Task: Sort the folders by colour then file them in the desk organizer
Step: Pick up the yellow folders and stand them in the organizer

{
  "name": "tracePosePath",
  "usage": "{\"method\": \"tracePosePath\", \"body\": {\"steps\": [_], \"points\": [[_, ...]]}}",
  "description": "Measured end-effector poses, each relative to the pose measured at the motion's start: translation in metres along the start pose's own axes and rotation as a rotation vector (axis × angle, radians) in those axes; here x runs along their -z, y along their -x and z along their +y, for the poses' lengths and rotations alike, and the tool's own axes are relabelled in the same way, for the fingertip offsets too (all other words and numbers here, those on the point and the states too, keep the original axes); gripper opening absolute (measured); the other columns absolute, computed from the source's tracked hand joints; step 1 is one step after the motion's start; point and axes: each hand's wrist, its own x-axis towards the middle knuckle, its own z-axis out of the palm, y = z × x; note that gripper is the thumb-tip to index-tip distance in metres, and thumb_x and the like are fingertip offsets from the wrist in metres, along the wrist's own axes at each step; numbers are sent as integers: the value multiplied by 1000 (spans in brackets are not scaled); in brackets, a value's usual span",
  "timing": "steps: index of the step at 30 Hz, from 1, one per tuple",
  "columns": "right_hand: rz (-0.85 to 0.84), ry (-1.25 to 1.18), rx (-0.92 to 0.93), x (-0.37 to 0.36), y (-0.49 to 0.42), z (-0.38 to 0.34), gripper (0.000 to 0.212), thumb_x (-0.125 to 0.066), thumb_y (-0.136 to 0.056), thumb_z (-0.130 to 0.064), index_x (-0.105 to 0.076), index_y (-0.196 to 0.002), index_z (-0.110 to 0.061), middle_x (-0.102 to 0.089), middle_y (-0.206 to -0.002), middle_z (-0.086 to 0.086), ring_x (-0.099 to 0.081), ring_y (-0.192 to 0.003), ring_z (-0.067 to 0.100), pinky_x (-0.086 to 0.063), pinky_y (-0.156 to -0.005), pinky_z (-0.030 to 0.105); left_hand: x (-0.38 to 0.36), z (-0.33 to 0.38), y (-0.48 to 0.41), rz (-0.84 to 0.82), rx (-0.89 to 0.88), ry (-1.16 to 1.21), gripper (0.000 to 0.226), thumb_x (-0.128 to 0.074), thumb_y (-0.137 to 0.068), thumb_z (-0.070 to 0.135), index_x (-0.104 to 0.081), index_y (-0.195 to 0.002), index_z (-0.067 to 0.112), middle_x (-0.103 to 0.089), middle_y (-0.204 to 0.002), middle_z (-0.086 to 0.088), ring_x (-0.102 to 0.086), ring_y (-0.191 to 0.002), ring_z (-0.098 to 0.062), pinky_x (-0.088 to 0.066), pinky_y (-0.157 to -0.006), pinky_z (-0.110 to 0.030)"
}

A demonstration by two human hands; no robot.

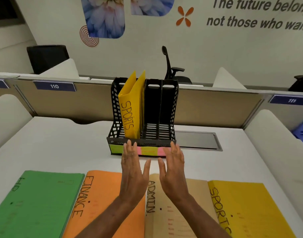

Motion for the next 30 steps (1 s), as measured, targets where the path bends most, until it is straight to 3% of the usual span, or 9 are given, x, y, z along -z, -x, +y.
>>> {"method": "tracePosePath", "body": {"steps": [6,12,14,16,21,26,30], "points": [[-57,120,-25,49,63,47,51,-28,-106,-44,-27,-154,-25,5,-167,-4,14,-153,14,0,-125,45,-27,44,70,-167,-78,-101,72,-33,-103,49,0,-160,19,12,-168,0,11,-154,-18,5,-124,-36],[-87,179,-125,94,132,106,51,-33,-105,-41,-32,-153,-22,1,-167,-1,14,-153,15,-1,-125,46,-65,88,137,-435,7,-63,70,-31,-103,52,1,-159,25,20,-166,6,25,-149,-6,7,-125,-33],[-97,195,-164,108,154,125,53,-32,-105,-42,-31,-153,-21,-1,-167,0,12,-153,16,-1,-125,47,-76,105,157,-524,68,-26,66,-31,-103,52,-8,-159,25,5,-168,5,14,-152,-7,5,-125,-31],[-114,215,-203,122,174,143,54,-32,-104,-42,-33,-153,-20,-4,-167,2,11,-153,18,-1,-125,47,-83,122,172,-569,139,20,61,-36,-103,50,-22,-157,24,-17,-166,2,-8,-153,-15,-6,-125,-34],[-168,276,-304,149,217,184,51,-33,-104,-40,-36,-151,-18,-5,-166,5,8,-154,22,1,-125,44,-97,160,191,-665,370,221,50,-49,-101,43,-47,-144,19,-55,-144,-2,-55,-126,-18,-45,-107,-36],[-207,230,-421,162,245,212,51,-34,-105,-39,-35,-151,-18,-7,-166,5,5,-154,23,1,-125,41,-109,183,206,-774,623,353,46,-54,-99,42,-53,-137,16,-63,-122,-4,-60,-110,-19,-50,-94,-35],[-244,209,-476,166,258,226,49,-35,-105,-37,-36,-150,-16,-10,-166,8,-1,-154,27,-2,-125,42,-120,199,213,-822,792,410,53,-55,-98,41,-45,-142,13,-53,-140,-17,-53,-127,-34,-47,-103,-46]]}}
